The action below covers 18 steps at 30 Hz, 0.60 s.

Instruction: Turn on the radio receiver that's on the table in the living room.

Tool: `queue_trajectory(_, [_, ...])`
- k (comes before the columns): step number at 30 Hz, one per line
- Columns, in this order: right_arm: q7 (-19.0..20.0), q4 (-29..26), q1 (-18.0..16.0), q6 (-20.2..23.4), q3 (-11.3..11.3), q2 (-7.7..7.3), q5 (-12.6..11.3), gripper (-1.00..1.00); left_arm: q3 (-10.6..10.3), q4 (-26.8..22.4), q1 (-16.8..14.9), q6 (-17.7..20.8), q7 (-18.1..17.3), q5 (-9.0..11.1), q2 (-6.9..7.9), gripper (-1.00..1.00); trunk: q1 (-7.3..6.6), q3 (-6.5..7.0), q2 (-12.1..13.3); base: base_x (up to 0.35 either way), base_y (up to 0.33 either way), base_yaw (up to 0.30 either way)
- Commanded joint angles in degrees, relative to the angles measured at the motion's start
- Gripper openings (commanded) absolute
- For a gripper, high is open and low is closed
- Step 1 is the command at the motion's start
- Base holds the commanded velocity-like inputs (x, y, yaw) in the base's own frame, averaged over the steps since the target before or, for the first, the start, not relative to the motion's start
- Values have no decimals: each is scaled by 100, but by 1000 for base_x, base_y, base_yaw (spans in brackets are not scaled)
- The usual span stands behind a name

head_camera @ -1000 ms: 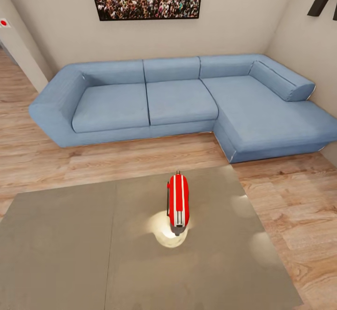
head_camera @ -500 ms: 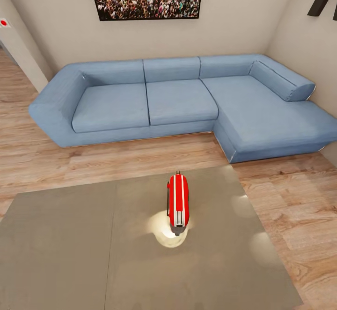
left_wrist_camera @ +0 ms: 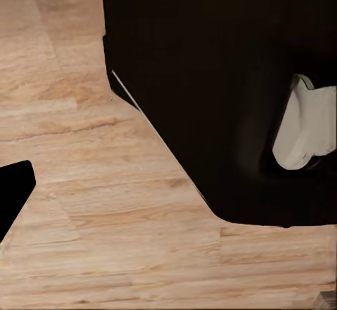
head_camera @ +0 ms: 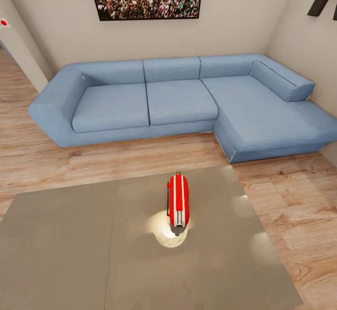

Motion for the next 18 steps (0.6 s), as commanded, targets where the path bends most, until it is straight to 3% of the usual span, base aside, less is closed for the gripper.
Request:
queue_trajectory(1, [3,-163,-1,24,3,-10,0,100,0,-165,2,60,-1,0,0,100,0,-1,0,0,0,0])
queue_trajectory(4, [9,-907,-7,249,33,-33,-4,100,-2,-894,2,426,-7,0,0,100,0,-1,0,0,0,0])
queue_trajectory(5, [10,-1283,-9,459,40,-47,-6,100,-2,-1319,2,674,-9,0,2,100,0,-1,0,0,0,0])
queue_trajectory(8, [13,-1877,-11,877,43,-65,13,100,-5,-1976,2,1073,-11,0,6,100,0,-1,0,0,0,0])
queue_trajectory(9, [6,-2316,-12,1186,44,-87,21,100,-7,-2194,2,1207,-12,-1,6,100,0,-1,0,0,0,0])
queue_trajectory(12, [-3,-3232,-12,1751,40,-147,33,100,-22,-3278,2,1810,-21,-2,11,100,0,-1,0,0,0,0])
queue_trajectory(18, [-7,-4800,-34,2391,29,-217,42,100,-35,-4828,-1,2569,-238,-7,21,100,0,-1,0,0,0,0])
